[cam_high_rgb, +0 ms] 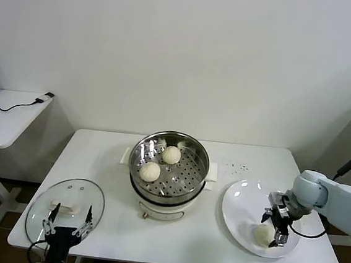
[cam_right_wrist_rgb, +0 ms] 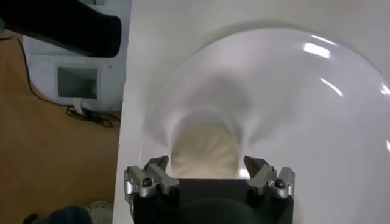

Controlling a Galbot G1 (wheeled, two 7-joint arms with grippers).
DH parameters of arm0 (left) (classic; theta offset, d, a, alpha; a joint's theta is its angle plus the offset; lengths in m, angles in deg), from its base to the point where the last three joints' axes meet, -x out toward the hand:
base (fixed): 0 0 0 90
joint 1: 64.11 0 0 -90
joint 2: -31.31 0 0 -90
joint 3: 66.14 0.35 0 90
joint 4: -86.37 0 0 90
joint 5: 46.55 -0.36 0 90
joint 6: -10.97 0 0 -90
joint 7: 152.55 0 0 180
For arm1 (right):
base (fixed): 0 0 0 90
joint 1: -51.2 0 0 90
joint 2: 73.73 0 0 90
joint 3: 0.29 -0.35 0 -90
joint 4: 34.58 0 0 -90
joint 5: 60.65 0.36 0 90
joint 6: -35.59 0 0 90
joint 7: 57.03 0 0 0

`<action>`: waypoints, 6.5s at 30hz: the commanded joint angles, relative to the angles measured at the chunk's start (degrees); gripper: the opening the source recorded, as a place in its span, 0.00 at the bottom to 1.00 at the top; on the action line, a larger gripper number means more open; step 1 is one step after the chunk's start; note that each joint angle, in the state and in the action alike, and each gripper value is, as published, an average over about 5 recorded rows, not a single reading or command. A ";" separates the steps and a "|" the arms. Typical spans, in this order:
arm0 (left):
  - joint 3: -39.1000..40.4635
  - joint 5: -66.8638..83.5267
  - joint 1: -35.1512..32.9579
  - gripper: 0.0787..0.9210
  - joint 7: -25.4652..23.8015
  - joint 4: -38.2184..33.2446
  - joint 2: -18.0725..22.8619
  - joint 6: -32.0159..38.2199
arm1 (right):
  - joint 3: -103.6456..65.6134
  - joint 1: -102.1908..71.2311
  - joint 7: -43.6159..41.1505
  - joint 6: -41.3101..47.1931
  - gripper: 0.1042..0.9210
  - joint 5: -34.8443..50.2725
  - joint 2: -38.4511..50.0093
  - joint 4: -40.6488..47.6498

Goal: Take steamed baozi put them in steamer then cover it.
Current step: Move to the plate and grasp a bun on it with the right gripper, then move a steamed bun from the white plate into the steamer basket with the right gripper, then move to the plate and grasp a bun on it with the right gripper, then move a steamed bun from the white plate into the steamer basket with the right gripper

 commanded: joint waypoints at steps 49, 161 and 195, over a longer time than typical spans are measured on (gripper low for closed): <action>1.26 -3.95 -0.01 0.88 -0.11 -0.35 -0.44 -0.42 | 6.59 30.58 -9.62 -48.94 0.72 -12.84 -47.36 8.88; 0.91 -2.34 -0.36 0.88 0.17 1.45 -0.06 -0.59 | -14.85 -8.61 -2.52 -3.36 0.87 -9.81 -4.19 17.27; 3.56 -2.52 1.19 0.88 -0.20 1.24 -1.65 0.23 | 27.65 47.19 -2.29 -0.45 0.74 39.34 -33.57 20.73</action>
